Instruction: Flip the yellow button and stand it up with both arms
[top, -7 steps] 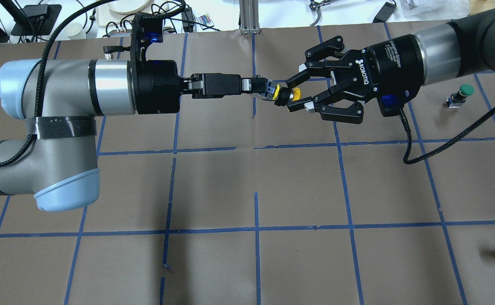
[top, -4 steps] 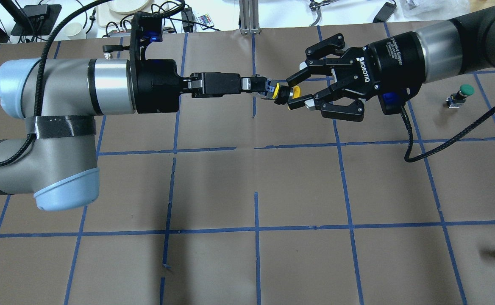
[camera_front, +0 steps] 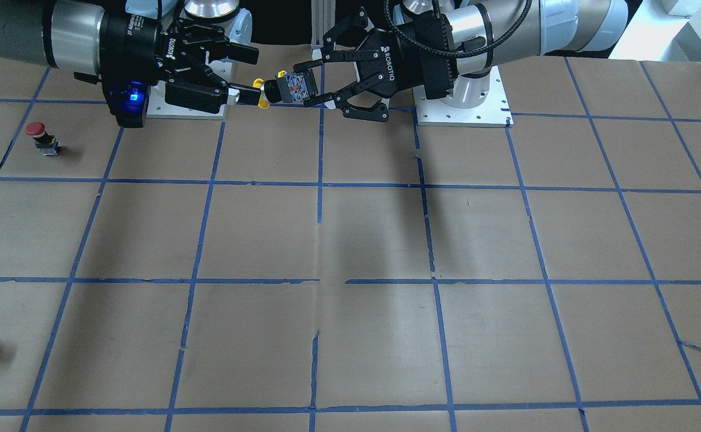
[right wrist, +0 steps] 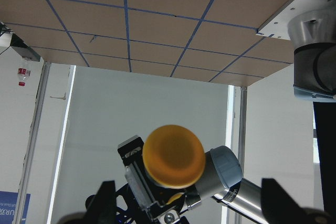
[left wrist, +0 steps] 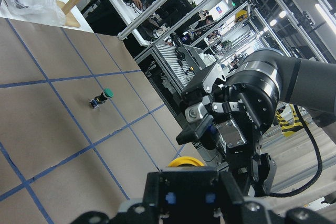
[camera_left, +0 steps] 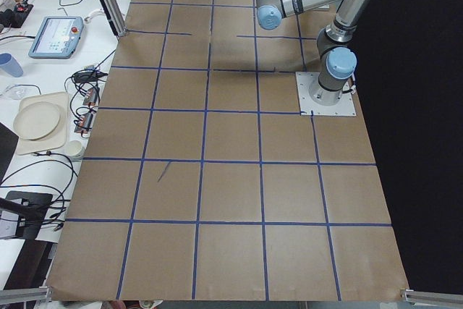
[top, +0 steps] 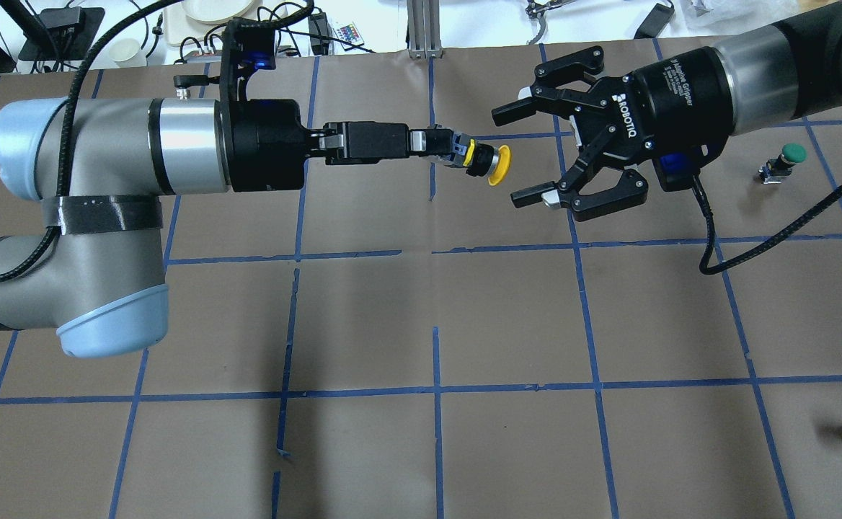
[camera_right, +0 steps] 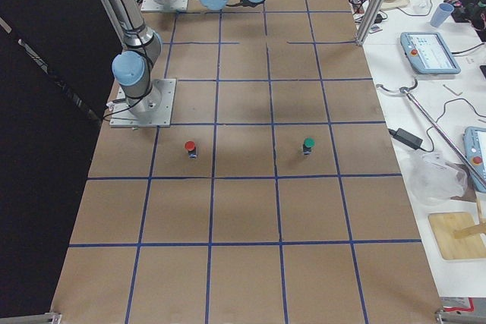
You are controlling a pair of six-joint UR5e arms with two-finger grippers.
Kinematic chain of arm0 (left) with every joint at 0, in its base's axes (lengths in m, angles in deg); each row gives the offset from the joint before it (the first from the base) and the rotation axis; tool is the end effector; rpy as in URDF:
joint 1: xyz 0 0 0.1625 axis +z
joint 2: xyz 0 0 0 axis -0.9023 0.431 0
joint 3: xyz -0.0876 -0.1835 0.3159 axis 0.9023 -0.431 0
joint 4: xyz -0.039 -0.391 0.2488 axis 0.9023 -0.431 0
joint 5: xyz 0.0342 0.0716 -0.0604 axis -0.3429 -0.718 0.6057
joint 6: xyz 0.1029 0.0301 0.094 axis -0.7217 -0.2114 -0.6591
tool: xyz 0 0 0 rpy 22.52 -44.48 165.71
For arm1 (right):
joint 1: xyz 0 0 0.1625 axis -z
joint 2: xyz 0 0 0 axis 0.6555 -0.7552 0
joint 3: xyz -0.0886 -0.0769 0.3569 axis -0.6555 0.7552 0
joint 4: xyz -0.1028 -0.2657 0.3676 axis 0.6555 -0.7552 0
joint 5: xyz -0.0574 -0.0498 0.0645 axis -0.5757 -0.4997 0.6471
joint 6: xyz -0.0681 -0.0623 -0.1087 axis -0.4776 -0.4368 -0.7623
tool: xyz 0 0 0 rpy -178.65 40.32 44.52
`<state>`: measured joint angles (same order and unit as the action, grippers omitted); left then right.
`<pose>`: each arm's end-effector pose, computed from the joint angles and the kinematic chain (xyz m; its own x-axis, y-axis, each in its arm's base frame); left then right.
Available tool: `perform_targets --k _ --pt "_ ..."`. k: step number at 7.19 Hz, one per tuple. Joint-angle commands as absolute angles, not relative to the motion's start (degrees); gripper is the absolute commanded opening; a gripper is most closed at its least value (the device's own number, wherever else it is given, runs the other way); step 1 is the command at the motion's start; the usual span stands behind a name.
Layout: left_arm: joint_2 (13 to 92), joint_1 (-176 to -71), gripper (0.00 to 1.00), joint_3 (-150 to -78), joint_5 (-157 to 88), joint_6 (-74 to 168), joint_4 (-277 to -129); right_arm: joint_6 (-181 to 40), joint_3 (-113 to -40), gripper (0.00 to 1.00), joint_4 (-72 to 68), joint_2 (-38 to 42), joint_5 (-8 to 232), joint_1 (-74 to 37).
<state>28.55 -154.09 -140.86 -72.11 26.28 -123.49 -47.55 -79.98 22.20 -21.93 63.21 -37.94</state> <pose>-0.2671 -0.4894 0.3756 -0.2808 0.5648 0.7760 0.0240 0.8124 -0.5826 0.1687 -0.4991 0.4067 -0.1488 0.9815 -0.1206 0.3158 0.1628 0.9348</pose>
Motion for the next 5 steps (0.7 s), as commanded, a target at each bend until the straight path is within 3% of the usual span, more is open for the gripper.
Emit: perform_targets --k 1,5 --pt "28.55 -154.03 0.03 -140.88 -72.11 26.28 -123.49 -45.99 -80.12 0.99 22.00 -24.61 56.74 -38.05" --pt "28.55 -154.03 0.03 -140.80 -72.11 26.28 -123.49 -40.36 -80.56 0.99 17.97 -22.77 60.45 -38.23"
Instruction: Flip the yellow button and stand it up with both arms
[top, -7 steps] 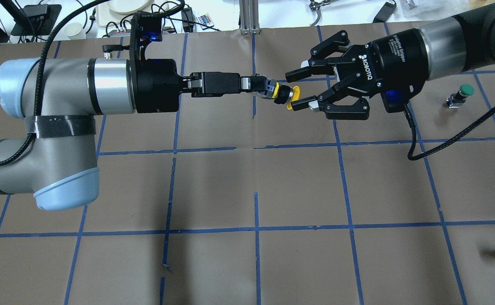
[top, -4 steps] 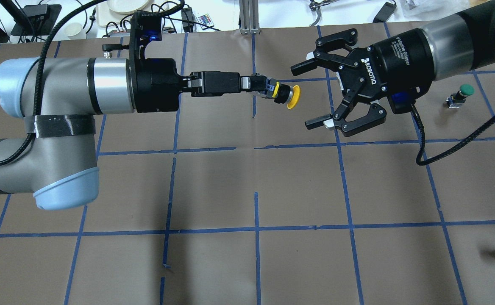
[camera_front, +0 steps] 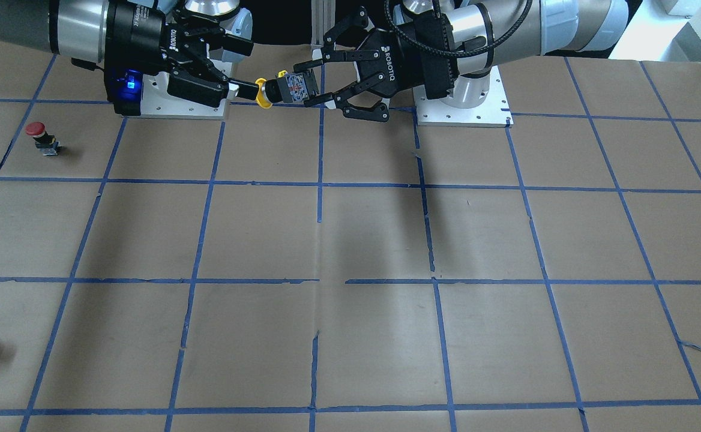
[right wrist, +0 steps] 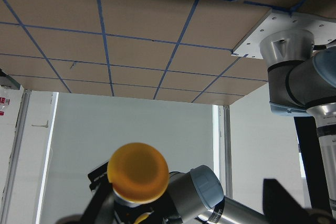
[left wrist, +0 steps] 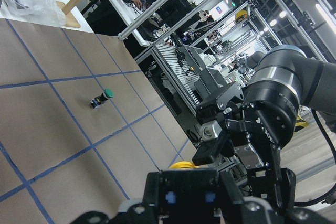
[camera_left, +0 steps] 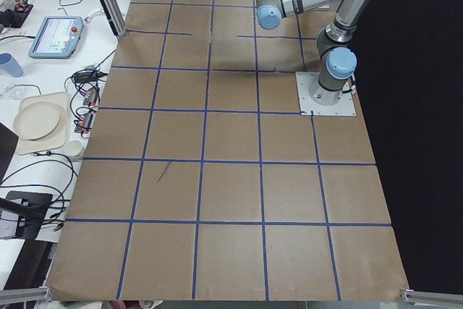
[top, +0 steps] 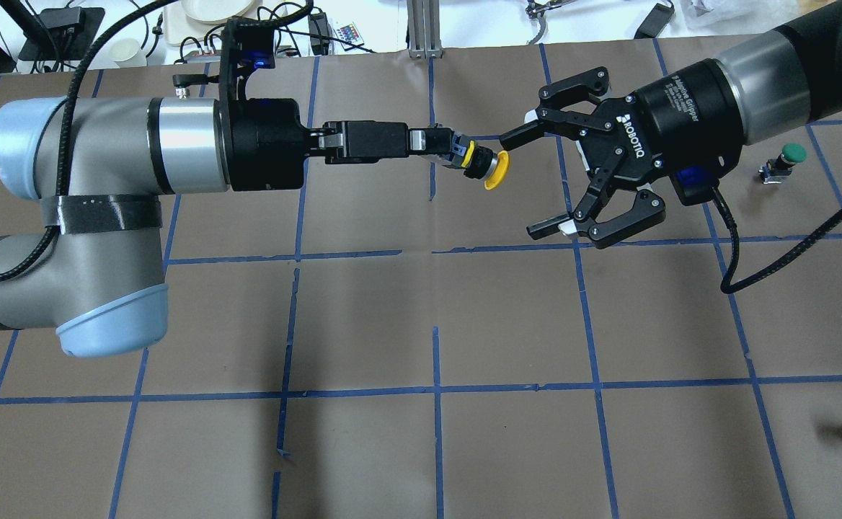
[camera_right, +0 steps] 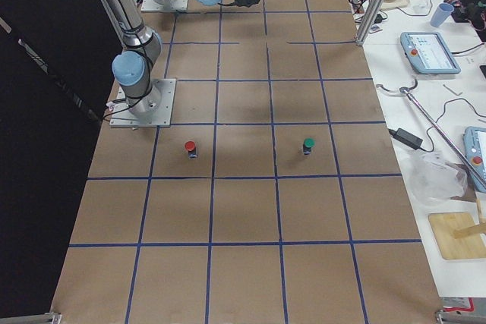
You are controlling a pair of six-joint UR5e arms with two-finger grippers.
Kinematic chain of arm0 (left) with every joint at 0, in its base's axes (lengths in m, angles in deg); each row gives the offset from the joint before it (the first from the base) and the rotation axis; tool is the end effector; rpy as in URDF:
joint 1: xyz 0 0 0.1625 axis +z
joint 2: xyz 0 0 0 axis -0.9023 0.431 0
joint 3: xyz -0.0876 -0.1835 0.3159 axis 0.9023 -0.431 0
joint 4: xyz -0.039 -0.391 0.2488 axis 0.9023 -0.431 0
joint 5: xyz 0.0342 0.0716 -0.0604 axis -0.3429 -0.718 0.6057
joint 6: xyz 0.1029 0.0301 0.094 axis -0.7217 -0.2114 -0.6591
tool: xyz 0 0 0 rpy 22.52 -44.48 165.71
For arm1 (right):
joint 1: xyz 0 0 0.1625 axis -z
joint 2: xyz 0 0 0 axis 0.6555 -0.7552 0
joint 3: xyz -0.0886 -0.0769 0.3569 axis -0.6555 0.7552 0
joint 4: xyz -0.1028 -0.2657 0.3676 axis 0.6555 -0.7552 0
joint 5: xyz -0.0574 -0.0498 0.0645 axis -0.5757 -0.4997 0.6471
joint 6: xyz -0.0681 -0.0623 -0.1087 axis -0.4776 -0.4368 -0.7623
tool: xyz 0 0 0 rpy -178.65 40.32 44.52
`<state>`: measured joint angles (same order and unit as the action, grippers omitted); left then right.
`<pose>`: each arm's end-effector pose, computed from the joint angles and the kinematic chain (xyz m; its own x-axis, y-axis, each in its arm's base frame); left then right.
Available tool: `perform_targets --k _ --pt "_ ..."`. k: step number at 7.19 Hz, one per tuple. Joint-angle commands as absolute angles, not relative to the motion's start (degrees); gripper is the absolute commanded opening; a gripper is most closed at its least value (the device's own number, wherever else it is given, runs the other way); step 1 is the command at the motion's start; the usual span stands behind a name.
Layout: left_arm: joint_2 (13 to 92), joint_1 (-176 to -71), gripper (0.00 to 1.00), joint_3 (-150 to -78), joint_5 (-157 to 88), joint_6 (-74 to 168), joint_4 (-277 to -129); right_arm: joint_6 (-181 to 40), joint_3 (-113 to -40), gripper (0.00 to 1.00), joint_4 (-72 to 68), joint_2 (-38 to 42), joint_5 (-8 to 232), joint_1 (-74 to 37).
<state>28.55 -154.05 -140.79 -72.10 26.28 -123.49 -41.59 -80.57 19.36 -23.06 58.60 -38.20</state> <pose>-0.2668 -0.4898 0.3763 -0.2810 0.5655 0.7754 0.0234 0.8117 -0.5836 0.1669 -0.4907 0.4045 -0.1719 0.9834 -0.0578 0.3926 0.1221 0.9116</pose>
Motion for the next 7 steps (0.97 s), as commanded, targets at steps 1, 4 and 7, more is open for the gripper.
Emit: perform_targets --k 1,4,7 --pt "28.55 -154.03 0.03 -140.71 -72.11 26.28 -123.49 -37.91 -79.95 0.98 16.65 -22.95 61.78 -38.23" --pt "28.46 -154.03 0.03 -140.62 -72.11 26.37 -123.49 -35.86 -81.44 0.98 13.30 -21.11 63.73 -38.58" --pt "28.46 -153.94 0.03 -140.62 -72.02 26.46 -123.49 -34.73 -81.44 0.98 13.83 -20.84 64.08 -39.28"
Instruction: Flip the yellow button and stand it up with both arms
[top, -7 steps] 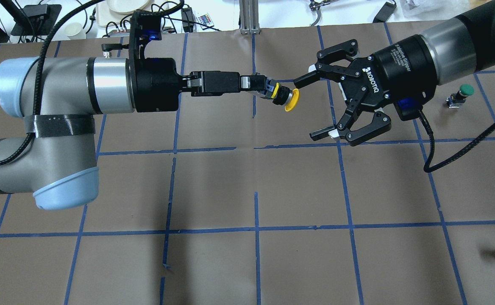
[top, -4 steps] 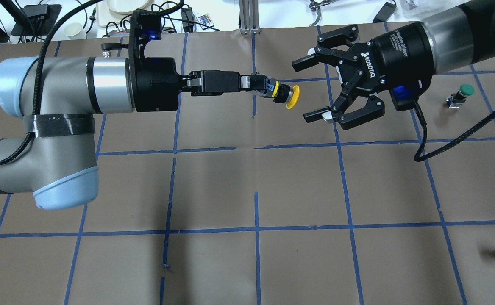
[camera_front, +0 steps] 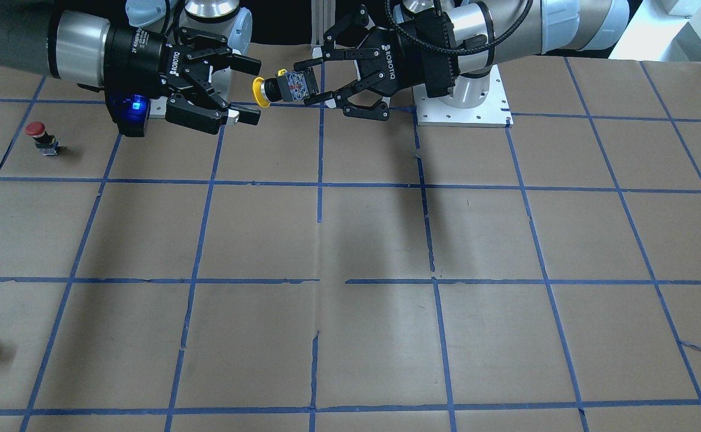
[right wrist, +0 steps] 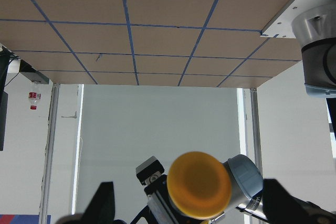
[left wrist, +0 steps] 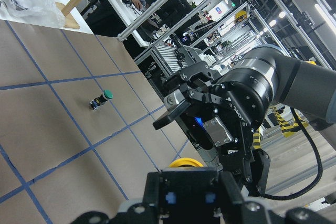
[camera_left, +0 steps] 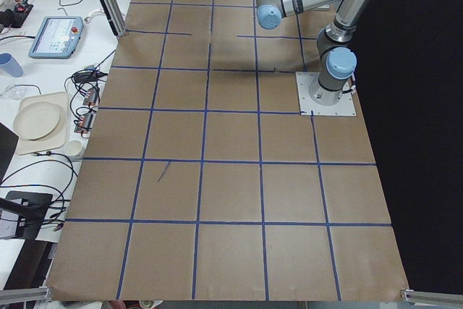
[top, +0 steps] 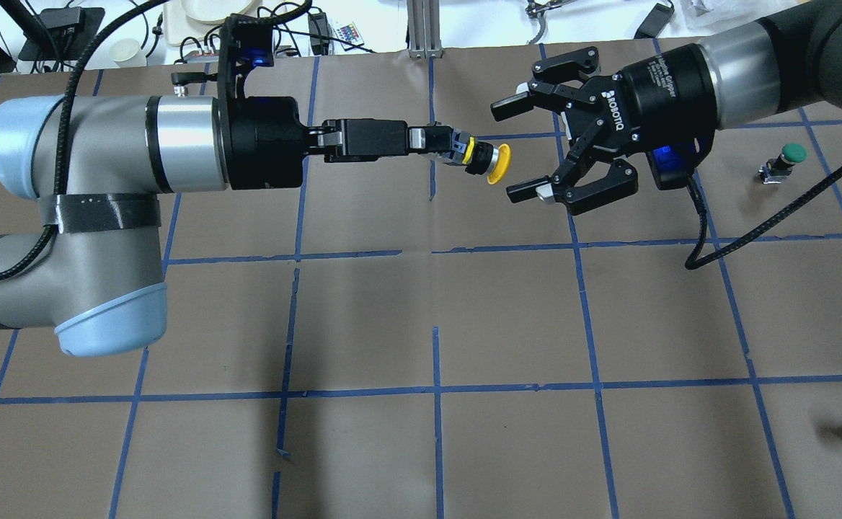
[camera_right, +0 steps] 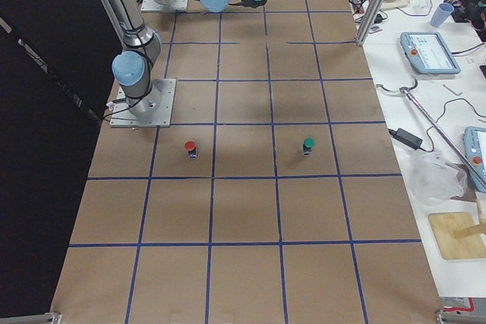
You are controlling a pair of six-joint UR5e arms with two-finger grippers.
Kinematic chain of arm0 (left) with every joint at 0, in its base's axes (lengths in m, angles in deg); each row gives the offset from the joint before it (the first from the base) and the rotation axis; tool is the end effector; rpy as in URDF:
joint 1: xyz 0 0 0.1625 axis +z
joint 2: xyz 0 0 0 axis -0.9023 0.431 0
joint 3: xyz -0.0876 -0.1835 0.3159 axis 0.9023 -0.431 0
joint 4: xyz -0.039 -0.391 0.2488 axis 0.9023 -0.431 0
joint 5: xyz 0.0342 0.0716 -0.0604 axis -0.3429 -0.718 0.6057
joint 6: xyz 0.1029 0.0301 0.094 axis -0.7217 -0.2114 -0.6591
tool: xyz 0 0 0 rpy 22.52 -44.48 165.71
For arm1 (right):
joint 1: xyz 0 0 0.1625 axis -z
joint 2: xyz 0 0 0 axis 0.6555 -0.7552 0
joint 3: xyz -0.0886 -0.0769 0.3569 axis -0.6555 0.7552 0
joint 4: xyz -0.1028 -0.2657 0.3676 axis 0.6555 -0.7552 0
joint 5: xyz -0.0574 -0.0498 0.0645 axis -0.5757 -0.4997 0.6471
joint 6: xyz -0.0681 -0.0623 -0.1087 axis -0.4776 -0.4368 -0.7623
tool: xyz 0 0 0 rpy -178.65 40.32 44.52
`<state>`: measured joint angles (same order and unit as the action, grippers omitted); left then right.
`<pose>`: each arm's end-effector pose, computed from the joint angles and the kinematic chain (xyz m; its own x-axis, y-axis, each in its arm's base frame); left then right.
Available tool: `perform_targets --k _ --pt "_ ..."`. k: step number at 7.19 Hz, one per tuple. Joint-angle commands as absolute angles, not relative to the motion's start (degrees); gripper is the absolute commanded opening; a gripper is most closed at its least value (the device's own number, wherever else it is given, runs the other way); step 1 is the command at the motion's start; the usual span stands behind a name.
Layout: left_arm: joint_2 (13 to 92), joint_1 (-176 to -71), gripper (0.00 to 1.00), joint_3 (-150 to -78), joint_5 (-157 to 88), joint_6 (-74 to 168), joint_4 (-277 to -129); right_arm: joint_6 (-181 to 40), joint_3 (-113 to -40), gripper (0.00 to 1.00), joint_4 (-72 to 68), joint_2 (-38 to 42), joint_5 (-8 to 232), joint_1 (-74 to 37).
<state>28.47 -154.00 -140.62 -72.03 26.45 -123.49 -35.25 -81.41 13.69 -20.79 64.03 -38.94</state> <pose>-0.2664 -0.4901 0.3786 -0.2804 0.5664 0.7749 0.0218 0.8109 -0.5848 0.1750 -0.5145 0.3930 -0.0866 0.9960 -0.0216 0.3476 0.0506 0.9363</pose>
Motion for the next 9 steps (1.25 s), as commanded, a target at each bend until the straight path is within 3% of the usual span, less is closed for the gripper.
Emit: perform_targets --k 1,4,8,9 --pt "28.46 -153.94 0.03 -140.62 -72.02 26.46 -123.49 -34.64 -81.44 0.98 13.83 -20.58 64.08 -40.59" --pt "28.46 -154.03 0.03 -140.62 -72.02 26.46 -123.49 -34.02 -81.53 0.97 13.92 -20.93 63.38 -40.69" --pt "28.46 -154.03 0.03 -140.62 -72.02 26.90 -123.49 -33.58 -81.53 0.89 14.00 -20.66 63.11 -40.43" --pt "28.46 -154.03 0.03 -140.62 -72.02 26.90 -123.49 -33.49 -81.44 0.74 14.09 -20.75 63.11 -40.43"
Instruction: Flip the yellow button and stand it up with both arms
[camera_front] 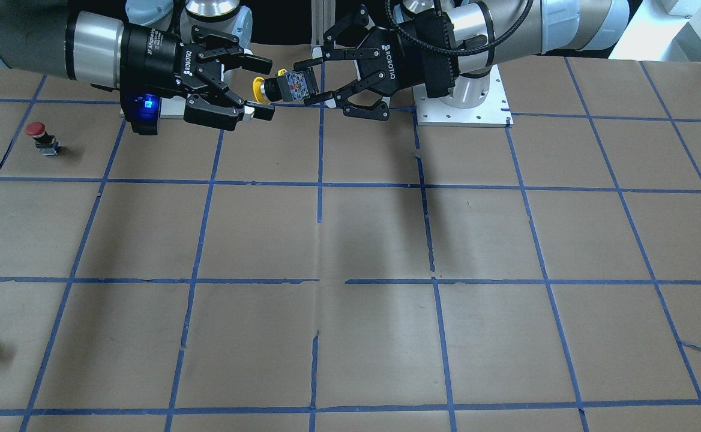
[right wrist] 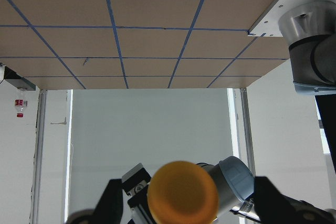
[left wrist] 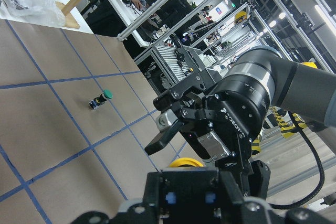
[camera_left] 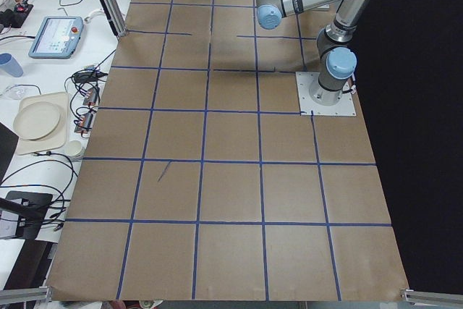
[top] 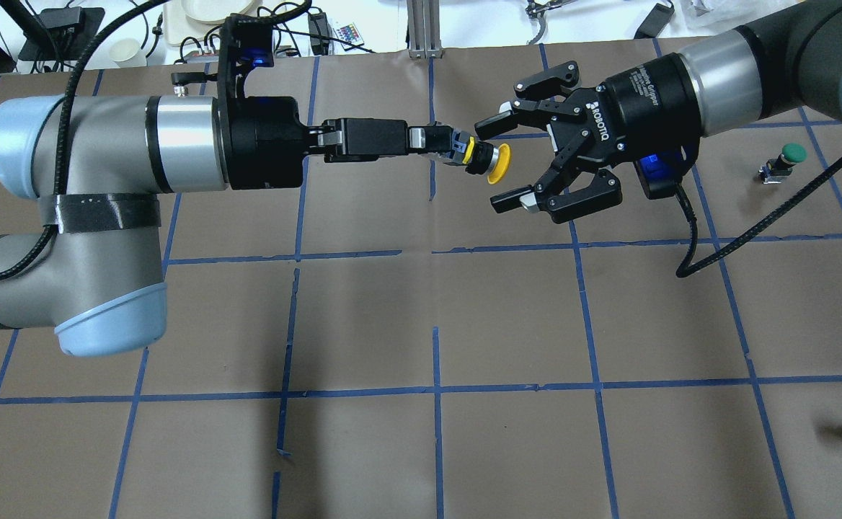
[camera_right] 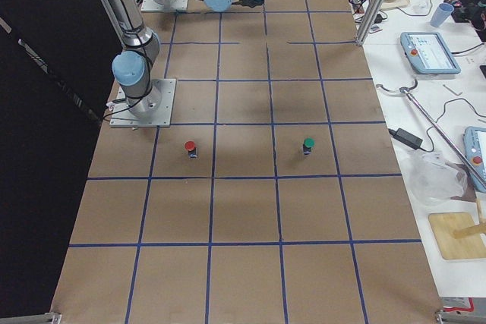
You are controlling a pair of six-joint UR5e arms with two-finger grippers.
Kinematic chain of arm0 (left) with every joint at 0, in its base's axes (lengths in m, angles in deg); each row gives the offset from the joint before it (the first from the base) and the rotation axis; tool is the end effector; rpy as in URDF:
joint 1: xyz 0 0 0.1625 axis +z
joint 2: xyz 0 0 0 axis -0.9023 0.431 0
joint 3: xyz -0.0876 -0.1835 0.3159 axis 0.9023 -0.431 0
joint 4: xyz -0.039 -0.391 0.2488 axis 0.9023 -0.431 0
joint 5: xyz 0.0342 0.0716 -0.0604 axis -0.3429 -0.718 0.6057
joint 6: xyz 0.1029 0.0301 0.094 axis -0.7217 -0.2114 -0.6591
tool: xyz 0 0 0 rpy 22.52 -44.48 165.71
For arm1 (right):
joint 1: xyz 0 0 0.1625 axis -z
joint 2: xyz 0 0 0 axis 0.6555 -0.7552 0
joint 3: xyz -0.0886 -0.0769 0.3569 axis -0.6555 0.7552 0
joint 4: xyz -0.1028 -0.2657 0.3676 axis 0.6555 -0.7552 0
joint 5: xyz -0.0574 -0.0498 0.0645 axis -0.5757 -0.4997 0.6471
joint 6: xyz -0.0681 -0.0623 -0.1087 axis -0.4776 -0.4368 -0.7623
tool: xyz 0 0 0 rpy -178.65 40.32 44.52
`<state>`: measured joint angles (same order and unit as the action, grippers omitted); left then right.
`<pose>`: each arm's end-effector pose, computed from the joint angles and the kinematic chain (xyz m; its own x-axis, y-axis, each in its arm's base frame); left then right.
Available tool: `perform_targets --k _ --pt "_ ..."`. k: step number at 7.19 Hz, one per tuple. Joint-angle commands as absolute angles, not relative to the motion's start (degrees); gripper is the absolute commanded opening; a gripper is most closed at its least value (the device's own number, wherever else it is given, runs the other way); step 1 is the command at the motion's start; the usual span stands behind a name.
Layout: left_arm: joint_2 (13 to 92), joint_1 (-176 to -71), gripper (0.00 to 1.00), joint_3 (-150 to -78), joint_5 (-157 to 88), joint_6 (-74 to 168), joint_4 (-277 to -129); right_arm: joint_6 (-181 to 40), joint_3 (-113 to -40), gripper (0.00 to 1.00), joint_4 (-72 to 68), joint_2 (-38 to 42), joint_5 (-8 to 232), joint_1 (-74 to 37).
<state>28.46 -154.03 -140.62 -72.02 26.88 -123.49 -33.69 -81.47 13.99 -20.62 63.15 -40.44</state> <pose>-0.2666 -0.4899 0.3788 -0.2801 0.5606 0.7792 0.0201 0.8150 -0.5791 0.1876 -0.5084 0.3892 -0.1117 0.9936 0.0160 0.3593 0.0253 0.9329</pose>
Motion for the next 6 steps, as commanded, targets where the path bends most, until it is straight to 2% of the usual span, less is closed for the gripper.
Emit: perform_targets --k 1,2,3,6 --pt "28.46 -154.03 0.03 -140.62 -72.02 26.90 -123.49 -33.49 -81.44 0.46 14.18 -20.75 63.11 -40.25" --pt "28.46 -154.03 0.03 -140.71 -72.02 26.90 -123.49 -33.58 -81.35 0.18 14.18 -20.84 62.94 -40.08" --pt "28.46 -154.03 0.03 -140.80 -72.02 26.90 -123.49 -33.67 -81.27 0.07 14.18 -20.84 62.15 -40.08" --pt "28.37 -153.94 0.03 -140.62 -72.02 26.90 -123.49 -33.67 -81.00 0.02 14.18 -20.84 62.14 -39.99"
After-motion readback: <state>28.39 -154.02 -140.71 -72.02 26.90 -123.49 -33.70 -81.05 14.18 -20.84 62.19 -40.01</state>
